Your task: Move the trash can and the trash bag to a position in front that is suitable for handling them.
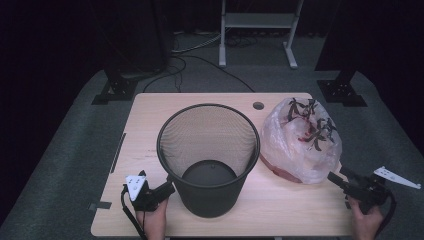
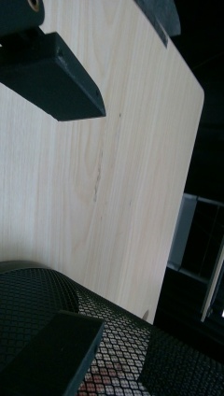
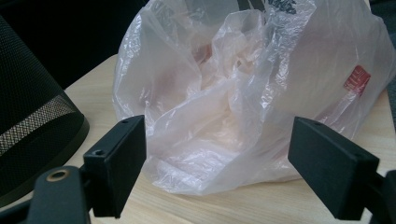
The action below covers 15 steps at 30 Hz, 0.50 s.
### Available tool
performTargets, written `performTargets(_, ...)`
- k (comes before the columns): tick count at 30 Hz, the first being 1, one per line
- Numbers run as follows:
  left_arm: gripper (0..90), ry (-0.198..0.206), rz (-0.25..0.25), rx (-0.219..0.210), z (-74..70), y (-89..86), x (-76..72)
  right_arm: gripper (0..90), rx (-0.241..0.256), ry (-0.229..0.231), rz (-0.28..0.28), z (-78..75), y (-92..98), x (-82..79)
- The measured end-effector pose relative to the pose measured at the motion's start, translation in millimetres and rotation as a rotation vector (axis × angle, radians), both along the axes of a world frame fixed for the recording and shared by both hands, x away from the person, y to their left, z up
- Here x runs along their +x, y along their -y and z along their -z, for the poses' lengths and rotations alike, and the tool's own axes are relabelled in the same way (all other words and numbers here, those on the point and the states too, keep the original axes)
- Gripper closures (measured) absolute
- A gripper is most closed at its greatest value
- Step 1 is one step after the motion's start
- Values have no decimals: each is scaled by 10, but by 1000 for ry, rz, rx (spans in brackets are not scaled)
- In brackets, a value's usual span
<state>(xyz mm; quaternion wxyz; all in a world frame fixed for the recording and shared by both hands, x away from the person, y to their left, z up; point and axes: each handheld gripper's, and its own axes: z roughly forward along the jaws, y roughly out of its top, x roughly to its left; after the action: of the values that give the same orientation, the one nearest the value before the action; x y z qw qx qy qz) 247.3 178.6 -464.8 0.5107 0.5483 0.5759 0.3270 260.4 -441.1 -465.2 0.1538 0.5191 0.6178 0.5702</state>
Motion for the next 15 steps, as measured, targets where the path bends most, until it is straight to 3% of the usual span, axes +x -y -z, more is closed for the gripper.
performTargets(15,6,3,117,13,9,339,2,185,11,13,10,-15,31,-50)
